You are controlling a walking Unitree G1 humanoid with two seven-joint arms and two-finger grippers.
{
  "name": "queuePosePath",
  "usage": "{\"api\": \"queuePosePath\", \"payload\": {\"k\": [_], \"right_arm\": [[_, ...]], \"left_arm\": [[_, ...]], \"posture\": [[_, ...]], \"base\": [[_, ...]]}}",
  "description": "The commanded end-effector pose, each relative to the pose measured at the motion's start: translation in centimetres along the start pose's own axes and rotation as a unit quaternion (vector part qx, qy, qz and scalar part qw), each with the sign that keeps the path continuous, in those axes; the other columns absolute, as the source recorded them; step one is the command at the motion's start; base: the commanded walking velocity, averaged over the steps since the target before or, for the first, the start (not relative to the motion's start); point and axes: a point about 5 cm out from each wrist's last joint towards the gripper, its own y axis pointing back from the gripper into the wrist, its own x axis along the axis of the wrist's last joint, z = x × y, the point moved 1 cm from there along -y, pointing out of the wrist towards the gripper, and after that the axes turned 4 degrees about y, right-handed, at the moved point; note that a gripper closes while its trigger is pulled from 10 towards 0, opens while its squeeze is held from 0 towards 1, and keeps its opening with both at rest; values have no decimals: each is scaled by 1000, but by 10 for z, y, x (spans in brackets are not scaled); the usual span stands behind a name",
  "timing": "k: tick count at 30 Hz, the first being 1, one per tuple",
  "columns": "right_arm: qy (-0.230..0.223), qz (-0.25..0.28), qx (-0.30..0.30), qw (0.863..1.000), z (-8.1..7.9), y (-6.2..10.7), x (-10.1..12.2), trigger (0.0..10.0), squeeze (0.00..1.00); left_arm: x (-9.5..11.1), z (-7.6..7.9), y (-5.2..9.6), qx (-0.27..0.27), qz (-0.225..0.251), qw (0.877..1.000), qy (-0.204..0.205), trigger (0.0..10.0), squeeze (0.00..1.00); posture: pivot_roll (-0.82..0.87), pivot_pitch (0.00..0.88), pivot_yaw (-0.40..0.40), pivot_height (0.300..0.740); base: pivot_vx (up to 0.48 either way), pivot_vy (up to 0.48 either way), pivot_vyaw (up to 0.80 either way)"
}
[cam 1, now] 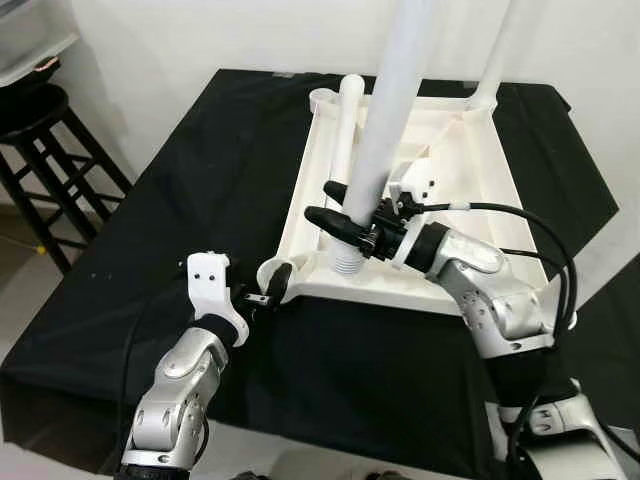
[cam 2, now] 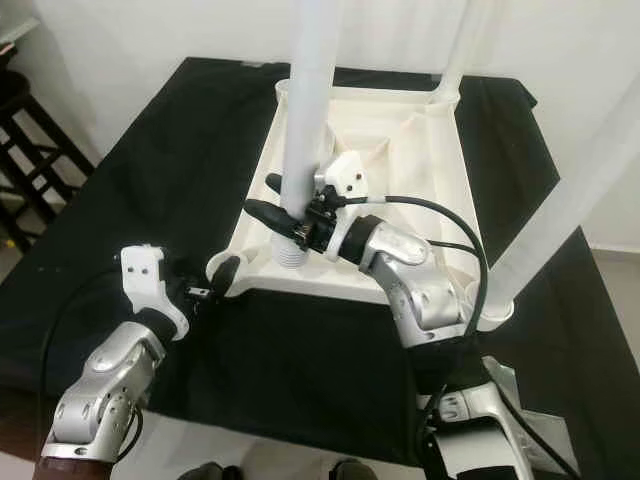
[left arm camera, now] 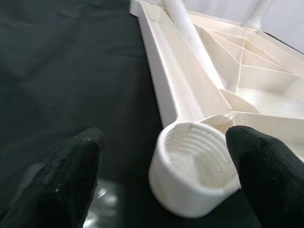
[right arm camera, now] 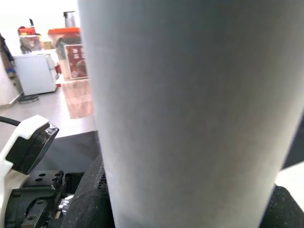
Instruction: Building children table
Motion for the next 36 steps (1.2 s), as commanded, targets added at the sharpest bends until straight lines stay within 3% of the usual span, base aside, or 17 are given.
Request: {"api": "queuePosePath", "payload": {"k": [1, 10, 20, 28, 36], "right_arm": [[10, 5, 7, 1000, -4, -2, 2, 10000, 0], [9, 8, 2, 1000, -4, -3, 1, 10000, 0], [12, 5, 2, 1000, 1, -1, 2, 10000, 0], [-1, 3, 63, 998, 3, 11, 2, 10000, 0], [-6, -12, 92, 996, 18, 20, 6, 10000, 0]], "left_arm": [[-9, -7, 3, 11, -26, 1000, 1, 10000, 0], [-10, -8, 2, 9, -37, 999, -11, 10000, 0], [-7, -8, 2, 9, -27, 999, -15, 10000, 0], [-5, -6, 3, 12, -23, 999, -33, 10000, 0], [0, -4, 8, 18, -25, 997, -68, 10000, 0]], "posture": [[-7, 147, 13, 740], [3, 150, 13, 740], [5, 161, 10, 740], [10, 175, 5, 740], [13, 214, -7, 740]], "base": [[0, 0, 0], [0, 320, 0], [0, 0, 0], [0, 0, 0], [0, -160, 0]]}}
